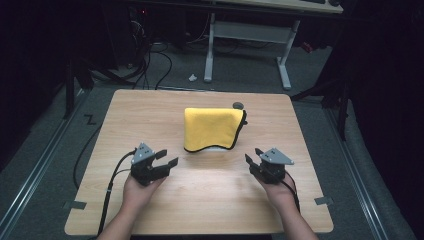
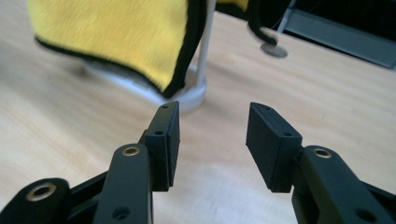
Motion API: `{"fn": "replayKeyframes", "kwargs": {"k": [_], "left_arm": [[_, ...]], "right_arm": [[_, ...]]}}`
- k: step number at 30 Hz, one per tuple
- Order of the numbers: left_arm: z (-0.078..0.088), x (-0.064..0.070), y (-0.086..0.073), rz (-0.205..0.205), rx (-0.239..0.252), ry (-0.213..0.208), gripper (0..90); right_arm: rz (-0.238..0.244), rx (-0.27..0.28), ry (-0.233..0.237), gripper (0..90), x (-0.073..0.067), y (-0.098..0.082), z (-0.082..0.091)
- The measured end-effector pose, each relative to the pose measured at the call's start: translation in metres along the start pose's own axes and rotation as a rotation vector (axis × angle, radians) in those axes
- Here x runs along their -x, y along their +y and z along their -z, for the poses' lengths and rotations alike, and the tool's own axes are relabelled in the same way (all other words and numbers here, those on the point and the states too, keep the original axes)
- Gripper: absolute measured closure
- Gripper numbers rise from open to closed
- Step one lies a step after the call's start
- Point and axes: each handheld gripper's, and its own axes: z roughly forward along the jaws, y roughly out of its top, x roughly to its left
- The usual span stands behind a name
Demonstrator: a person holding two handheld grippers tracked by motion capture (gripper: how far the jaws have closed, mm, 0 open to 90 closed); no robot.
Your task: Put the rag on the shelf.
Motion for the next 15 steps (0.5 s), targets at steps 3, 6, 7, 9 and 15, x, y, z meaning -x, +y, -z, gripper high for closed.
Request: {"fn": "replayKeyframes", "kwargs": {"k": [3,6,7,9,15], "left_arm": [[0.009,-0.002,-0.018,0.0,-0.058,0.004,42.3],[0.024,0.0,-0.035,0.002,-0.094,0.023,42.0],[0.029,0.002,-0.043,0.011,-0.096,0.022,41.6],[0.037,0.006,-0.057,0.023,-0.096,0.042,41.7],[0.039,0.008,-0.048,0.062,-0.074,0.0,40.9]], "right_arm": [[0.003,0.013,-0.008,54.4,-0.006,-0.016,0.008],[0.004,-0.001,-0.004,53.3,-0.009,-0.029,0.017],[-0.001,-0.02,-0.003,52.4,-0.01,-0.033,0.02],[-0.017,-0.041,-0.007,52.1,-0.012,-0.042,0.027],[-0.041,-0.08,-0.013,51.2,-0.014,-0.058,0.037]]}}
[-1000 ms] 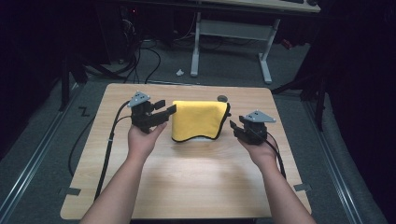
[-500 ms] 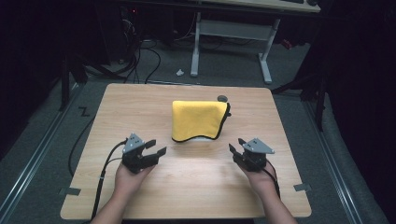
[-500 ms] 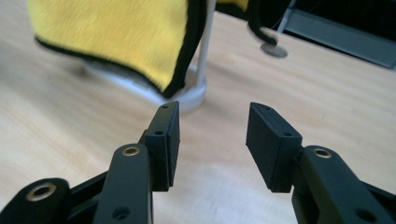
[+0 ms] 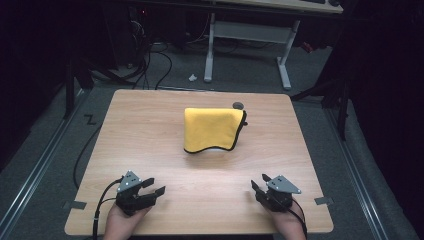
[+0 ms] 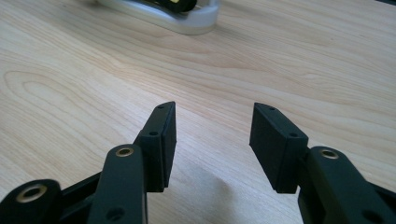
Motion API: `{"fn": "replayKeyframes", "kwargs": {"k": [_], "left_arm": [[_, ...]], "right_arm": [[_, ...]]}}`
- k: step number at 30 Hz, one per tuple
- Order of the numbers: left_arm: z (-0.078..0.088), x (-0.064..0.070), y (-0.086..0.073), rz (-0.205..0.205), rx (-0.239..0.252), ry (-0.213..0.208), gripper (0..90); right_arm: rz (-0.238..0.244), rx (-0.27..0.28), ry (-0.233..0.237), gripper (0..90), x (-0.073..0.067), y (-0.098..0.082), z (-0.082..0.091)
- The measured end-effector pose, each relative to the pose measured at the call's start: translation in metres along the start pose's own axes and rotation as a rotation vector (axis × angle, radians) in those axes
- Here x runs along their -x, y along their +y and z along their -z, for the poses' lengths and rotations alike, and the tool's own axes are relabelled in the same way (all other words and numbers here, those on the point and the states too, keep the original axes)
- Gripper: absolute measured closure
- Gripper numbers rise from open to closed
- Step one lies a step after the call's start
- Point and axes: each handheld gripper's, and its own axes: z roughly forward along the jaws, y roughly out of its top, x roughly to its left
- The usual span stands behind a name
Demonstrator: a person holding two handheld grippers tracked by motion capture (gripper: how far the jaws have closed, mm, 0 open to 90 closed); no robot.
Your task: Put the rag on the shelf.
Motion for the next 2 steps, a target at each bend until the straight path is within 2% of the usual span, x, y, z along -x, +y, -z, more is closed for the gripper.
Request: {"fn": "replayKeyframes", "kwargs": {"k": [2], "left_arm": [[0.0003,0.001,0.0009,-0.018,0.0,0.003,40.3]], "right_arm": [[-0.018,0.007,-0.01,50.4,0.0027,0.0007,0.0003]]}}
